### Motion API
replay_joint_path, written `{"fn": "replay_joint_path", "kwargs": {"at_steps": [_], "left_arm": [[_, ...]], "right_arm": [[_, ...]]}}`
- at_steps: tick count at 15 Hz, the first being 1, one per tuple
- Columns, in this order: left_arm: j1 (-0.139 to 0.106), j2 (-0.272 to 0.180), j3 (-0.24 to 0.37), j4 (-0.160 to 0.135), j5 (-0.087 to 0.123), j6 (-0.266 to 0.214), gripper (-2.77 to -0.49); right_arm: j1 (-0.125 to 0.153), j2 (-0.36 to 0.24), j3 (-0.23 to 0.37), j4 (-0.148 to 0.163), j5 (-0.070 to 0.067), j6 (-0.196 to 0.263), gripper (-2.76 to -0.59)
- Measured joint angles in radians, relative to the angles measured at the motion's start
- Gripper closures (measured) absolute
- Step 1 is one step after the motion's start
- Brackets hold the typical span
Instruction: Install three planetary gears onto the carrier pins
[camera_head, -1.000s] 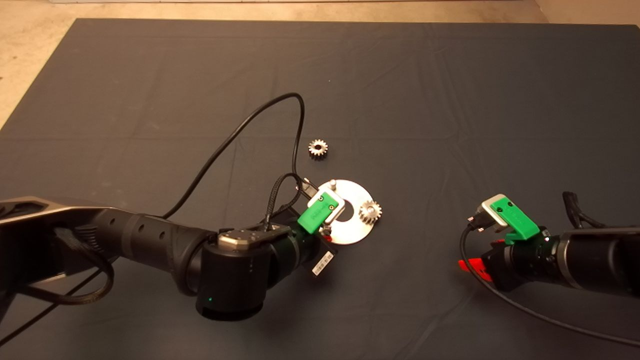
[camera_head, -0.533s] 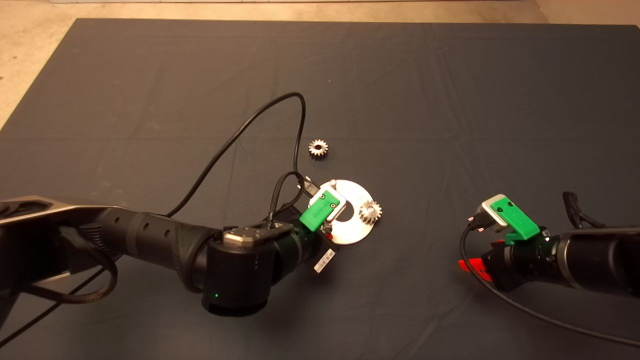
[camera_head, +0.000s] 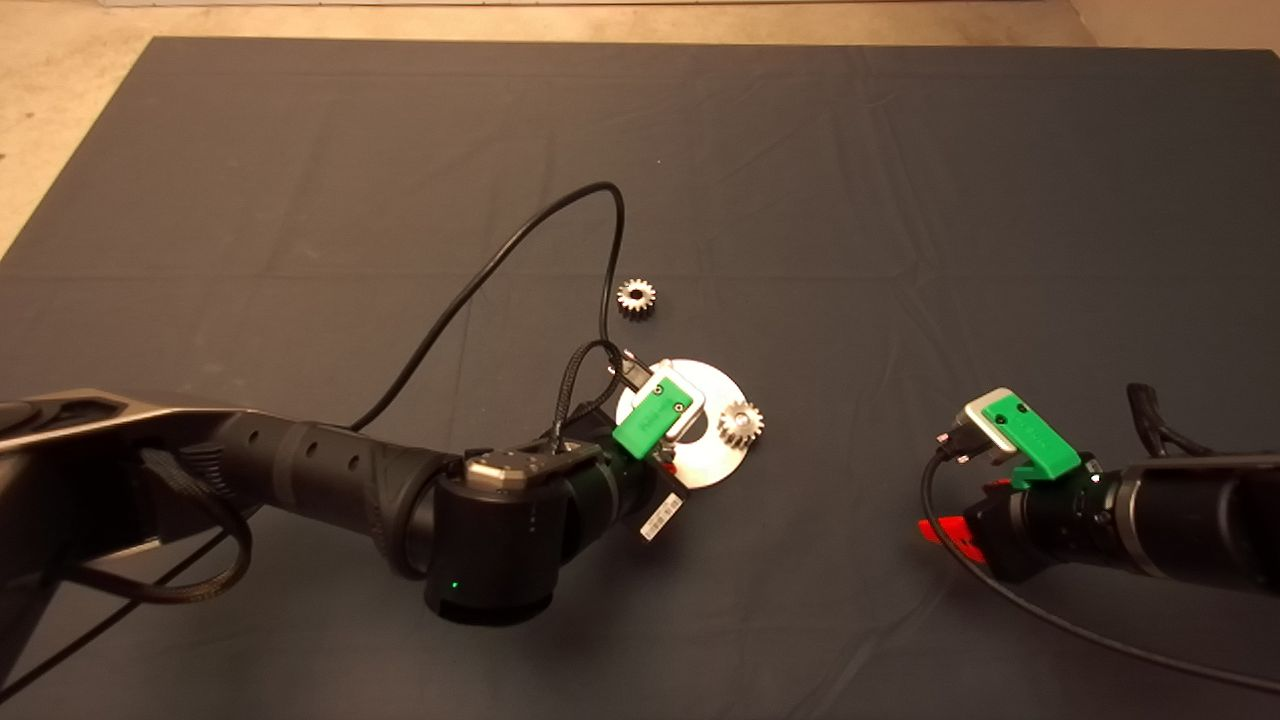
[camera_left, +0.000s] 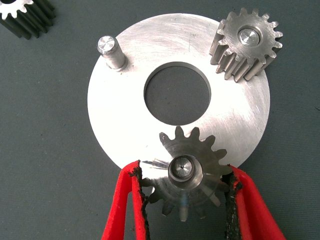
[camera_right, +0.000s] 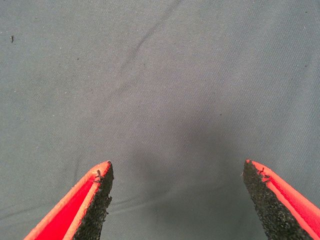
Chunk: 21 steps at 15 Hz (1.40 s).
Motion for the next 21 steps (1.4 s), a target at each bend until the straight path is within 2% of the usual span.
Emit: {"fn": "replay_joint_path", "kwargs": {"at_steps": [6, 15, 17, 20, 21], "left_arm": [[0.019, 0.002, -0.015, 0.011, -0.004, 0.019, -0.60], [0.022, 0.002, -0.016, 0.014, -0.003, 0.019, -0.61], [0.022, 0.002, -0.016, 0.014, -0.004, 0.019, -0.70], [0.023, 0.001, -0.016, 0.014, -0.004, 0.019, -0.72], [0.023, 0.001, -0.016, 0.013, -0.004, 0.020, -0.81]], "right_arm": [[0.000, 0.000, 0.000, 0.000, 0.000, 0.000, -1.92], [0.000, 0.000, 0.000, 0.000, 0.000, 0.000, -1.92], [0.000, 0.000, 0.000, 0.000, 0.000, 0.000, -1.92], [0.000, 0.000, 0.000, 0.000, 0.000, 0.000, -1.92], [0.000, 0.000, 0.000, 0.000, 0.000, 0.000, -1.92]]}}
